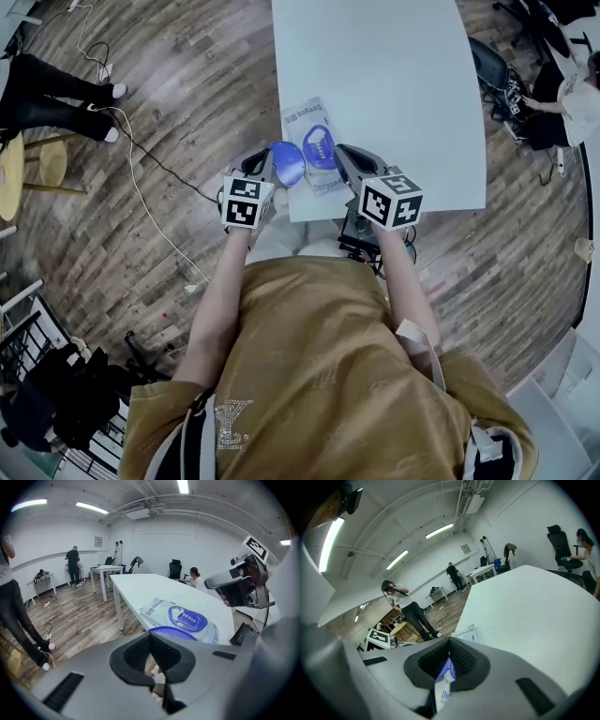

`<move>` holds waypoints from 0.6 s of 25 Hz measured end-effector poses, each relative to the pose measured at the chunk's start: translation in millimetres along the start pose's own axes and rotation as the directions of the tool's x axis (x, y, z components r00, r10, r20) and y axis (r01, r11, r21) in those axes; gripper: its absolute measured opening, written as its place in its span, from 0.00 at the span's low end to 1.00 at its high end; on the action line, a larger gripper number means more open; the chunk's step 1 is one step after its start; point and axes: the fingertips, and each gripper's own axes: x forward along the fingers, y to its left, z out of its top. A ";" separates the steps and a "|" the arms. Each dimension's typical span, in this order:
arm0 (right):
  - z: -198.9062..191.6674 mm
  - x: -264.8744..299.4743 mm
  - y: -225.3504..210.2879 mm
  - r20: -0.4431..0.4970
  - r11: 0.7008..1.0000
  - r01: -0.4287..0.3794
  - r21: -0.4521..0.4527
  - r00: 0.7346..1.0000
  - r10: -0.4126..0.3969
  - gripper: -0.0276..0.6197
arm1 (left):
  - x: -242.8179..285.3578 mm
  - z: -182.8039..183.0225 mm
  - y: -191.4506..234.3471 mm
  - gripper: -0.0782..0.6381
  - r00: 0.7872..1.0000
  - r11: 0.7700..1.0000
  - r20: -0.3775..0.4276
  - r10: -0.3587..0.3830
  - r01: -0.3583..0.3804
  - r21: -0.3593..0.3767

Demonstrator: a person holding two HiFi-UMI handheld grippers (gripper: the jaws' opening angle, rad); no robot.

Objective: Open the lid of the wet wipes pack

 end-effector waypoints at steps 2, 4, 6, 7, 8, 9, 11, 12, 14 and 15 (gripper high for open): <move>-0.3 -0.8 -1.7 0.000 1.000 0.005 0.001 1.000 -0.005 0.05 | 2.0 -4.7 0.4 0.12 1.000 1.000 -0.010 -0.001 0.001 -0.007; 0.2 -1.9 -3.5 -0.003 1.000 0.009 0.005 1.000 -0.009 0.05 | 3.8 -6.1 0.4 0.12 1.000 1.000 -0.017 -0.001 0.000 -0.011; 1.0 -2.5 -4.8 -0.005 1.000 0.010 0.007 1.000 -0.010 0.05 | 5.7 -6.8 0.5 0.12 1.000 1.000 -0.022 0.000 0.000 -0.012; 1.1 -2.3 -4.9 -0.004 1.000 0.012 0.008 1.000 -0.012 0.05 | 6.4 -7.7 0.7 0.12 1.000 1.000 -0.024 -0.001 0.001 -0.012; 1.0 -2.2 -4.6 -0.003 1.000 0.014 0.007 1.000 -0.014 0.05 | 6.8 -8.9 0.9 0.12 1.000 1.000 -0.026 -0.002 0.002 -0.013; 0.7 -2.5 -4.2 -0.002 1.000 0.016 0.006 1.000 -0.016 0.05 | 7.1 -10.4 0.8 0.12 1.000 1.000 -0.028 -0.003 0.003 -0.014; 0.5 -3.6 -4.2 -0.001 1.000 0.020 0.002 1.000 -0.020 0.05 | 8.0 -12.2 0.1 0.12 1.000 1.000 -0.030 -0.004 0.003 -0.012; 0.8 -3.9 -4.7 0.000 1.000 0.022 0.000 1.000 -0.022 0.05 | 8.9 -12.5 -0.1 0.12 1.000 1.000 -0.030 -0.002 0.002 -0.006; 1.7 -4.4 -5.4 0.002 1.000 0.028 -0.005 1.000 -0.028 0.05 | 11.0 -13.4 0.0 0.12 0.999 1.000 -0.035 0.002 -0.002 0.011; 1.7 -5.5 -5.8 0.005 0.999 0.033 -0.008 0.999 -0.033 0.05 | 12.1 -14.4 -0.3 0.12 0.999 1.000 -0.039 0.003 -0.003 0.018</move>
